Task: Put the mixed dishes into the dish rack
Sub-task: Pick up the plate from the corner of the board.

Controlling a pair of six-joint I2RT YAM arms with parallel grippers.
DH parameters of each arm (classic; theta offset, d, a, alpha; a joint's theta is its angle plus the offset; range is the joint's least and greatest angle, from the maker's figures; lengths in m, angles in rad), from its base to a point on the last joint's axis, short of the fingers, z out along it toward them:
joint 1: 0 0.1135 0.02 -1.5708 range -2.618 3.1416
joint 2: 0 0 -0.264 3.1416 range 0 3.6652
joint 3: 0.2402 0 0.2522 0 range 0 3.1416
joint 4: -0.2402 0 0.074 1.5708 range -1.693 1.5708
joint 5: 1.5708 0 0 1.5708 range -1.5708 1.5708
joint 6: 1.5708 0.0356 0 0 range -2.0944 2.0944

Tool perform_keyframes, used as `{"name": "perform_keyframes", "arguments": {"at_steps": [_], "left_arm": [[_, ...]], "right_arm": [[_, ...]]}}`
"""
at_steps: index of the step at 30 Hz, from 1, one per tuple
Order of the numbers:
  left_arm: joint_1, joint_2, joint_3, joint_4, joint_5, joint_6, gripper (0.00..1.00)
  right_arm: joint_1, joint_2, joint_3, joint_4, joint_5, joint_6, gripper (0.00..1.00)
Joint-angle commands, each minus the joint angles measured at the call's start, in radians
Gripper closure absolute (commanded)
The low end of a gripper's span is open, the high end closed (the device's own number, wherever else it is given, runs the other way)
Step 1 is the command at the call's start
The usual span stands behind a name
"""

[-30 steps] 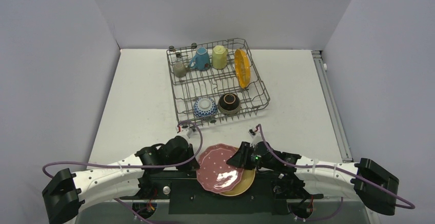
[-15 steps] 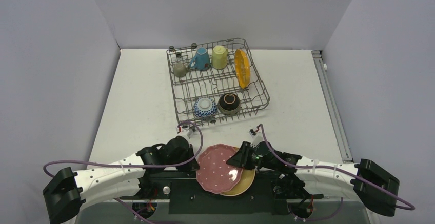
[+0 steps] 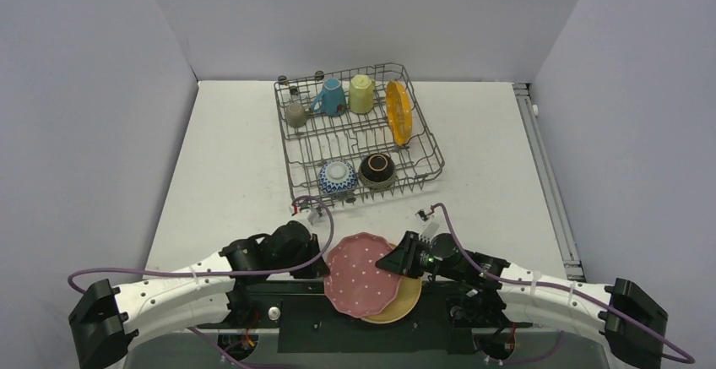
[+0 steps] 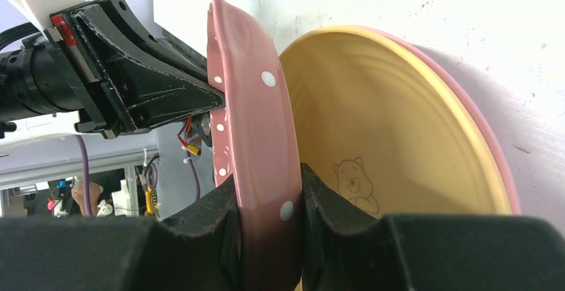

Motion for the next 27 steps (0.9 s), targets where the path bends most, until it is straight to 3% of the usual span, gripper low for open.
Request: {"name": "perform_keyframes", "arguments": {"at_steps": [1,6,11,14,27], "left_arm": [[0.002,-0.028,0.081,-0.019,-0.046,0.007,0.9],[0.006,-0.05,0.114,-0.07,-0.069,0.021,0.8],[0.02,-0.086,0.165,-0.145,-0.102,0.043,0.56],[0.032,-0.1,0.19,-0.174,-0.11,0.066,0.47],[0.109,-0.102,0.37,-0.315,-0.106,0.217,0.2]], "right_arm": [[-0.005,-0.065,0.051,0.078,0.006,0.01,1.0],[-0.007,-0.094,0.075,0.041,0.018,-0.002,1.0],[-0.014,-0.115,0.124,-0.041,0.038,-0.033,1.0],[-0.02,-0.133,0.154,-0.09,0.053,-0.062,1.0],[-0.091,-0.156,0.327,-0.283,0.056,-0.172,1.0]]}}
